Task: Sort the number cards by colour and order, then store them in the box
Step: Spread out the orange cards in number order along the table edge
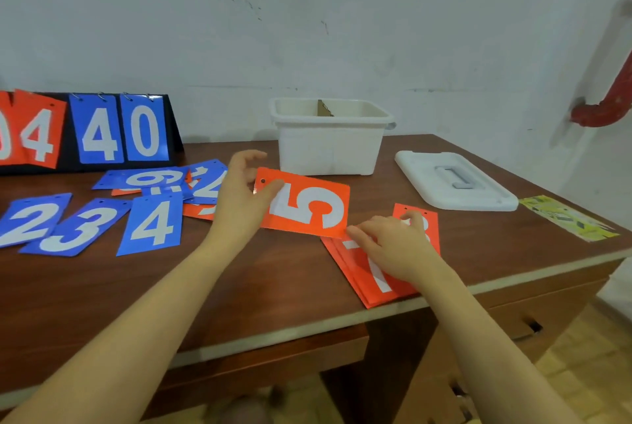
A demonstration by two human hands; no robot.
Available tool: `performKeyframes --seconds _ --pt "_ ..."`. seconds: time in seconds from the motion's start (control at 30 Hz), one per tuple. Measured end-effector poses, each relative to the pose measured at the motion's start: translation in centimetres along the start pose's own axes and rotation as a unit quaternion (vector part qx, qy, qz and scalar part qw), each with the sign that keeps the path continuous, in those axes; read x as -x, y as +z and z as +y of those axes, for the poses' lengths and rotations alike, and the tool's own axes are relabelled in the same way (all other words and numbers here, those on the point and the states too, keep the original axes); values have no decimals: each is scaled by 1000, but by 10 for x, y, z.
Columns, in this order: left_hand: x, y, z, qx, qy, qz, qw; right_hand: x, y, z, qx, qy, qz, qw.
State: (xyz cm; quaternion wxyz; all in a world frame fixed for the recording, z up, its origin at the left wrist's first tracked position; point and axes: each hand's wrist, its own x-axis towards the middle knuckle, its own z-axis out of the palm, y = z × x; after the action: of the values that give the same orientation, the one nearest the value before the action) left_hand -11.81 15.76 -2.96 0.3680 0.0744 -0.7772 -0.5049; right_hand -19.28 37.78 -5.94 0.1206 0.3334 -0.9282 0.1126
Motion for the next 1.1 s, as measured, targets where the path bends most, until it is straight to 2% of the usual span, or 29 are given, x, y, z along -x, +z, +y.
performKeyframes --seconds 0.07,0.13,0.2,0.23,0.33,0.4,0.5,0.57,0.67,0.87,1.0,1.1 --pt "0 -14 5 26 -4 -14 1000 -6 -4 -11 -11 13 60 998" --pt "2 -28 9 11 2 -58 998 -8 -7 -31 -191 35 132 972" --pt "6 -40 11 -11 11 -106 994 -5 -9 -54 -393 21 112 913" --pt "9 -45 11 -24 12 -121 992 -2 -9 -65 -416 -5 86 906" --pt "19 -57 3 -74 -3 -145 987 6 3 -88 -365 -60 21 929" --pt "26 -61 -3 -169 9 -146 975 13 13 -99 -368 -54 5 928" --pt "39 -65 -13 -362 103 -151 914 18 24 -107 -330 -23 35 943" --pt "52 -65 -18 -403 111 -218 882 19 27 -111 -251 -15 39 967" --pt "73 -63 -31 -410 58 -333 847 21 30 -113 -132 -25 45 990" --pt "68 -80 -36 -349 36 -385 854 20 22 -111 -70 -49 29 996" --pt "52 -89 -36 -331 33 -286 898 -9 12 -121 -131 6 59 990" --pt "28 -90 -39 -384 40 -247 889 -43 12 -121 -128 61 32 989"
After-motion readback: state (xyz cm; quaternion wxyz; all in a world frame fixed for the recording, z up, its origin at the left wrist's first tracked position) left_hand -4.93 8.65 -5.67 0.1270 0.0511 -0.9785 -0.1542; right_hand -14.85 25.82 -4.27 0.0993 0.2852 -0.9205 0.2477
